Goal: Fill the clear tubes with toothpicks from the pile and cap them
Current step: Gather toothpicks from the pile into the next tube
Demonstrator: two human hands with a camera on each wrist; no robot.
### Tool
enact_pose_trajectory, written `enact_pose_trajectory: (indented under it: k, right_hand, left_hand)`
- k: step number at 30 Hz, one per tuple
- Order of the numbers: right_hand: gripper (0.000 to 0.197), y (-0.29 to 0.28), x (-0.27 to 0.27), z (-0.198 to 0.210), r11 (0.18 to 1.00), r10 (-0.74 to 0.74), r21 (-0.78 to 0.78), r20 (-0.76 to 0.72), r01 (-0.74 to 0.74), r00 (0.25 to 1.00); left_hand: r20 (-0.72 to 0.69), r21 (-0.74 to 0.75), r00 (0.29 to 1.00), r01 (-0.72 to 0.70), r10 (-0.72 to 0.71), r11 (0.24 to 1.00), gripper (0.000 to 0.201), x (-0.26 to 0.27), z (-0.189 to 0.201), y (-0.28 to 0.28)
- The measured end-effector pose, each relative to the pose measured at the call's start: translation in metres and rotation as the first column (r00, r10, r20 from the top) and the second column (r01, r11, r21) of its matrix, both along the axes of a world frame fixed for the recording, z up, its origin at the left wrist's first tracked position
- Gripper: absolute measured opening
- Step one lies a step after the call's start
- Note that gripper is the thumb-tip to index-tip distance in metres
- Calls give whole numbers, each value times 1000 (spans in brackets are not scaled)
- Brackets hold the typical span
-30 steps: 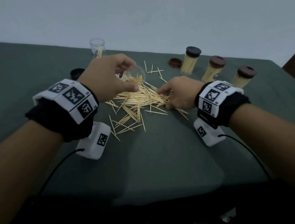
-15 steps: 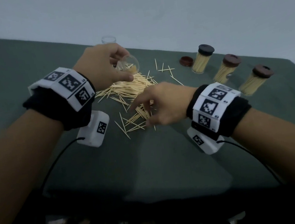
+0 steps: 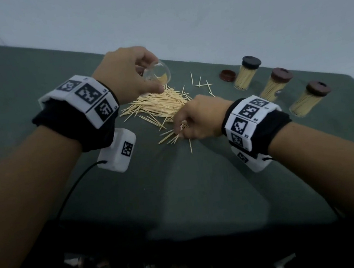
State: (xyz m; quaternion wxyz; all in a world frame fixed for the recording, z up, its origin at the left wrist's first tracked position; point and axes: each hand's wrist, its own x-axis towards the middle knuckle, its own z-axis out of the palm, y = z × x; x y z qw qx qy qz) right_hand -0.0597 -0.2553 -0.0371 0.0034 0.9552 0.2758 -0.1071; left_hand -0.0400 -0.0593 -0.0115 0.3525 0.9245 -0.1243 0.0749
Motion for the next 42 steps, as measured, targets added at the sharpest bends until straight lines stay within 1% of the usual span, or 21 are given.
enact_pose_trajectory:
  k: [3,5,8,10,11,13,15,18,21,24,28,29,30,33,35,36,38,40,42]
  right_hand:
    - [15,-12,7,2,998,-57,-19,39,58,998]
    - [18,-19,10,3,997,-71,-12,23,71,997]
    - [25,-30,8,5,992,-83,91,-32,86,996]
    - [35,-38,5,6,980,-94,173,-38,100,995]
    - [42,-42,3,6,976,-102,189,-44,109,994]
    - [55,-48,2,2,978,-127,162,-53,134,991]
    - [65,-52,3,-2,978,-171,118,-29,173,985]
    - [71,-51,10,-5,967,-223,125,7,220,975]
    - [78,-45,20,-7,964,-250,88,-19,251,968]
    - [72,-39,28,-8,963,-269,20,-36,270,962]
    - [60,-37,33,-6,966,-250,66,-22,251,968]
    - [61,-37,32,-6,966,-246,79,-33,247,969]
    - [66,-38,31,-7,967,-239,85,-40,241,970]
    - [99,-46,25,-5,969,-238,52,-48,241,970]
    - [113,-56,21,-1,958,-288,-24,-64,287,956]
    - [117,-61,20,1,947,-317,-80,-67,312,946]
    - [115,-67,18,3,930,-349,-150,-69,336,935]
    - [101,-66,17,2,934,-348,-109,-67,339,935]
    - [81,-60,17,-1,946,-325,-32,-44,324,945]
  left_hand:
    - [4,9,1000,8,-8,1000,57,-2,1,-2]
    - [6,16,1000,11,-11,1000,57,-2,1,-3]
    - [4,26,1000,14,-15,1000,58,-3,1,-4]
    - [6,23,1000,16,-16,1000,57,-2,1,-4]
    - [7,21,1000,16,-16,1000,57,-2,2,-5]
    - [5,15,1000,17,-17,1000,56,-2,2,-6]
    - [4,10,1000,21,-21,1000,56,-3,2,-7]
    - [4,15,1000,24,-24,1000,57,-3,2,-7]
    - [1,24,1000,27,-27,999,59,-3,1,-8]
    - [-11,29,1000,29,-28,999,60,-3,0,-9]
    - [-27,26,999,35,-34,999,60,-2,0,-12]
    - [-28,26,999,36,-35,999,60,-2,0,-12]
    - [-28,29,999,36,-35,999,60,-2,-1,-12]
    - [-32,30,999,35,-34,999,59,-1,-1,-13]
    - [-39,28,999,37,-36,999,59,-1,-1,-13]
    - [-41,29,998,41,-40,999,59,0,-1,-14]
    - [-42,33,998,50,-48,998,59,0,-1,-16]
    - [-46,37,998,54,-52,998,59,1,-2,-17]
    - [-52,36,997,55,-53,998,59,1,-3,-18]
